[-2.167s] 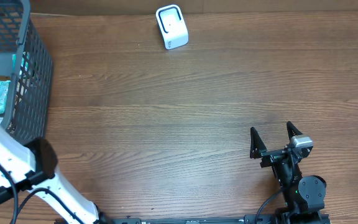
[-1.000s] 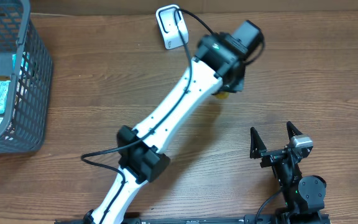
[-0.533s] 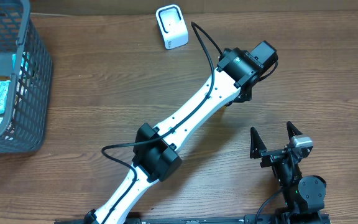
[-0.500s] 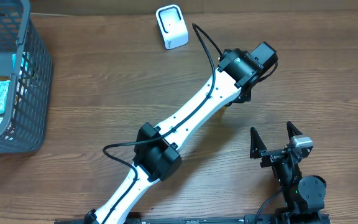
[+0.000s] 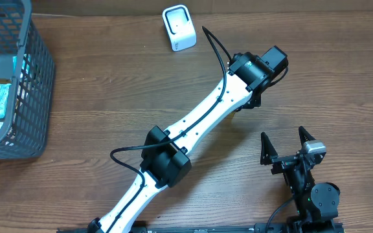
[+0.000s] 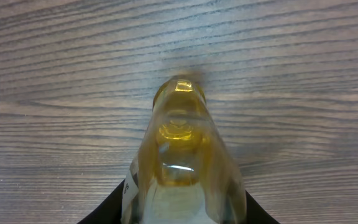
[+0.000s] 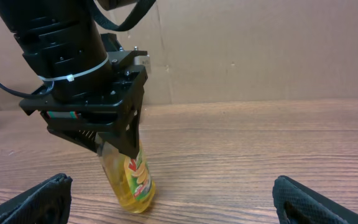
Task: Scan the item barcode
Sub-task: 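Carry the yellow bottle with the left gripper toward the white scanner, then set the yellow bottle upright on the table and release it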
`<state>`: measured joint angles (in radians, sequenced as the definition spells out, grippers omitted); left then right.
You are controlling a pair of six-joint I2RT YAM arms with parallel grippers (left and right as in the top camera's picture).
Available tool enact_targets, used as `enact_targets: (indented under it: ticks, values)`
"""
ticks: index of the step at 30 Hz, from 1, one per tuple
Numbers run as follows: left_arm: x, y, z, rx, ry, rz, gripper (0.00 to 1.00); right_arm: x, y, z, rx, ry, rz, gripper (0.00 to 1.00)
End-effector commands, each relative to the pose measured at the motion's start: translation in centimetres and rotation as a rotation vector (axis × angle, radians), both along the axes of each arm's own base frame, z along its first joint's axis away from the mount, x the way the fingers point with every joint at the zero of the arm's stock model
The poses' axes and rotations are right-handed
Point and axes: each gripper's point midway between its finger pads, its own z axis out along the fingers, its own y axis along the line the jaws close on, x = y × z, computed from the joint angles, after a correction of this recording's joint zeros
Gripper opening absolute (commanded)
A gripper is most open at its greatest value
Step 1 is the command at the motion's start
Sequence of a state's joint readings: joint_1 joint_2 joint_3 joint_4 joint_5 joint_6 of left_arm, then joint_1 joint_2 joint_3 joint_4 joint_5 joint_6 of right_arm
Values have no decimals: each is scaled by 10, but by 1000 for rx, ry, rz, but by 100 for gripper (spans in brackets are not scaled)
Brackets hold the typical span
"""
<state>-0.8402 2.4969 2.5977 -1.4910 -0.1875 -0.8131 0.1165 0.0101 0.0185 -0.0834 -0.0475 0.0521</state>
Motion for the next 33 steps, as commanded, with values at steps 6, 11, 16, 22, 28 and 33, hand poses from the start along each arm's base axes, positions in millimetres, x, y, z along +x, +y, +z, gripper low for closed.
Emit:
enact_targets:
  ticks: [6,11,16,22,28,33]
  values:
    - [-1,-3,2,-9,-4,4,24,0,-2,-3,-4,0,-8,100]
    - [-2,-3,2,-10,0,1,48,0,-2,-3,-4,0,-8,100]
    - [-5,-6,1,-23,19,-21,77,0,-2,-3,-4,0,-8,100]
    - [8,-3,6,-17,-10,-99,94,0,-2,-3,-4,0,-8,100]
    - [41,11,44,-66,-109,-145,96,0,-2,-3,-4,0,-8,100]
    - [89,58,149,-157,-372,-170,98,0,-2,-3,-4,0,-8,100]
